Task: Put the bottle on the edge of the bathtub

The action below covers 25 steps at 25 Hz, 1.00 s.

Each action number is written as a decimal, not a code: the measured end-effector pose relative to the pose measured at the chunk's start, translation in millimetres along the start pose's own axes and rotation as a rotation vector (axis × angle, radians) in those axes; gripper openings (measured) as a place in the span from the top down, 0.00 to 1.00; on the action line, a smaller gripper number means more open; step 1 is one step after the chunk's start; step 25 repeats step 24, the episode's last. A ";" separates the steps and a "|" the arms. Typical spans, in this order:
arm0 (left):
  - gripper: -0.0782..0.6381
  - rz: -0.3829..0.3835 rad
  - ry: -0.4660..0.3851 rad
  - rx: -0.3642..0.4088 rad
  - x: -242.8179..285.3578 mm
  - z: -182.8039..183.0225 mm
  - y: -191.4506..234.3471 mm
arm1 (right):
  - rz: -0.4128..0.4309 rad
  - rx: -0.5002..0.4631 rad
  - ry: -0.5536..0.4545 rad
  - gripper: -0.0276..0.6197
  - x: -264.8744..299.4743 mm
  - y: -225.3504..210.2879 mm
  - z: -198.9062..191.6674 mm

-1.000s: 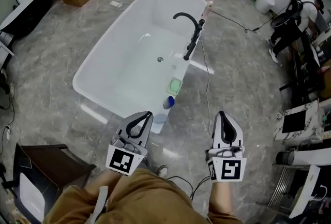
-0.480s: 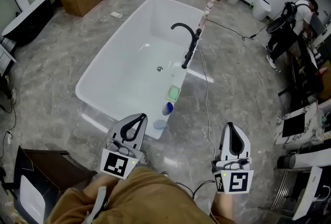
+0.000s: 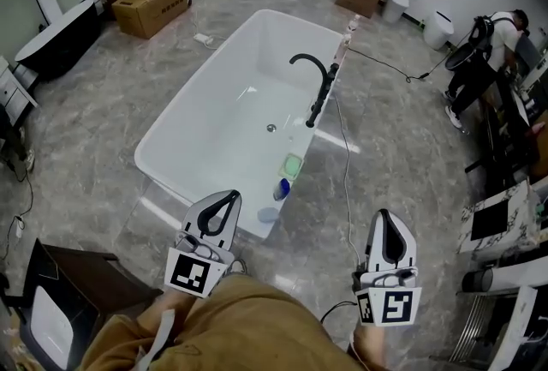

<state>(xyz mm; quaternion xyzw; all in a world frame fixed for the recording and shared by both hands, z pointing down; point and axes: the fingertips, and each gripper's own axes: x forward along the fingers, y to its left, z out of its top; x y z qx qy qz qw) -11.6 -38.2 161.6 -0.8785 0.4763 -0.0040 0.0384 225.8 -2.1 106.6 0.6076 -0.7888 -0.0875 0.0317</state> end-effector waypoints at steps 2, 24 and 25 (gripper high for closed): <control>0.88 0.002 -0.005 0.007 -0.3 3.2 -1.4 | 0.002 0.001 -0.009 0.95 -1.5 -1.8 2.6; 0.88 0.063 0.020 -0.013 -11.1 -8.9 15.0 | 0.072 0.008 -0.013 0.95 19.2 17.3 -0.2; 0.88 0.063 0.020 -0.013 -11.1 -8.9 15.0 | 0.072 0.008 -0.013 0.95 19.2 17.3 -0.2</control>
